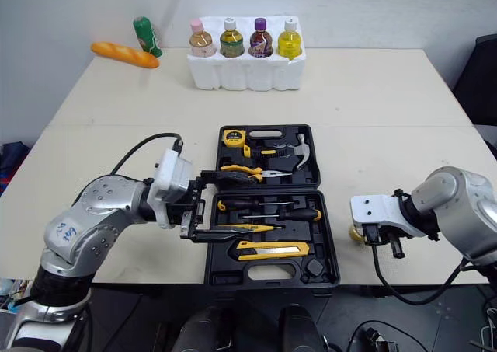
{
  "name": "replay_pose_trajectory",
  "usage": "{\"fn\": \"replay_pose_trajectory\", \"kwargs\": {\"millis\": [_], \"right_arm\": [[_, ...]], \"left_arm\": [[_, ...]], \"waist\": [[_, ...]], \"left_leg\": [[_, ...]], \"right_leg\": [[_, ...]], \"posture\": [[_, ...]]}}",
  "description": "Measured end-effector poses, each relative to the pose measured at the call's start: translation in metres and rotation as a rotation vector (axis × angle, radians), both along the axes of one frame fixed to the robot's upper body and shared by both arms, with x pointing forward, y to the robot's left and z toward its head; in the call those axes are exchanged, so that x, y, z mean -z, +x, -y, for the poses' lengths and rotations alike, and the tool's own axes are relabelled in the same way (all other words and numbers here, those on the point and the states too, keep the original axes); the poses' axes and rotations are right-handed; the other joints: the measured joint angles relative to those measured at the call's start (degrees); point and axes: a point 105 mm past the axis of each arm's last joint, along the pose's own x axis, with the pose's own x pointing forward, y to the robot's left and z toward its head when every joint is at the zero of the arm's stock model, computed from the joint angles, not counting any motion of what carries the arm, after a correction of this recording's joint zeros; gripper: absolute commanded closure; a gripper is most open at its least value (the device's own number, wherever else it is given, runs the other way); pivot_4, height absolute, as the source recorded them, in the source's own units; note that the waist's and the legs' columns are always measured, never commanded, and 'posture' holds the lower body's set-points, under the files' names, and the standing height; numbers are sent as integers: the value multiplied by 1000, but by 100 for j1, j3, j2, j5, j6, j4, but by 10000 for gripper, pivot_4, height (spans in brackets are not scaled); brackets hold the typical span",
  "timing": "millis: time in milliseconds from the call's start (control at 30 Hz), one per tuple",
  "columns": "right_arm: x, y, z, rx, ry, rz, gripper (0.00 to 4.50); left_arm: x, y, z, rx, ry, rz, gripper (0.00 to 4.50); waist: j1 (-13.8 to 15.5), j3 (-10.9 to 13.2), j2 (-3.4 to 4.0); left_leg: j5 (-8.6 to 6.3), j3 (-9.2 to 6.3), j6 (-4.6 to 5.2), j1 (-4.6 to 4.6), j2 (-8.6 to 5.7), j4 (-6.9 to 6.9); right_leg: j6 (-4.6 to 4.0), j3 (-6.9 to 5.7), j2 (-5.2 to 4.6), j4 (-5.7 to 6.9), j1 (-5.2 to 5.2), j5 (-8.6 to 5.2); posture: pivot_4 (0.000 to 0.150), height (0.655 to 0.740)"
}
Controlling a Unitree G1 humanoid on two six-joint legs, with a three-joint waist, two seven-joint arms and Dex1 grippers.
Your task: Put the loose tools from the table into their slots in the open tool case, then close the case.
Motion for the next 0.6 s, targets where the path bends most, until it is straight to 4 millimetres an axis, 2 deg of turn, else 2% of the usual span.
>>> {"fn": "replay_pose_trajectory", "kwargs": {"millis": [200, 300, 367, 433, 500, 600], "right_arm": [[-1, -2, -1, -50, -5, -11, 44267], [-19, 2, -11, -96, 30, -3, 44267], [-42, 4, -26, -126, 92, 10, 44267], [-54, 0, -37, -159, 132, -4, 44267], [-53, -8, -50, -219, 153, -39, 44267], [-39, -30, -78, -348, 206, -159, 44267]], "left_arm": [[11, -15, -11, 91, 71, 10, 0], [17, -21, -18, 119, 108, -12, 0], [24, -23, -29, 106, 139, -37, 0], [24, -23, -34, 91, 139, -34, 0], [25, -23, -38, 68, 139, -33, 0], [28, -20, -40, 32, 148, -24, 0]], "waist": [[-3, 0, 0], [-38, 0, 2], [-68, 3, 6], [-63, 3, 5], [-36, 3, 1], [-25, 3, 1]], "left_leg": [[-1, 2, -1, 0, 0, -3], [-1, 8, -1, 2, 2, -7], [-2, 5, -6, 2, 13, -12], [-10, -1, -20, 0, 29, -6], [-13, -8, -25, 0, 33, -5], [-13, -7, -25, -4, 33, -6]], "right_leg": [[-3, -2, 1, 0, -3, -2], [-3, 1, 1, 1, -7, -2], [-12, 1, -8, 2, -10, -6], [-22, -5, -13, 2, -10, -12], [-31, -14, -12, 2, -8, -16], [-32, -14, -14, 2, -11, -17]], "posture": [[1500, 7400], [1500, 7400], [1500, 7400], [1500, 7400], [1500, 7400], [1500, 7400]]}}
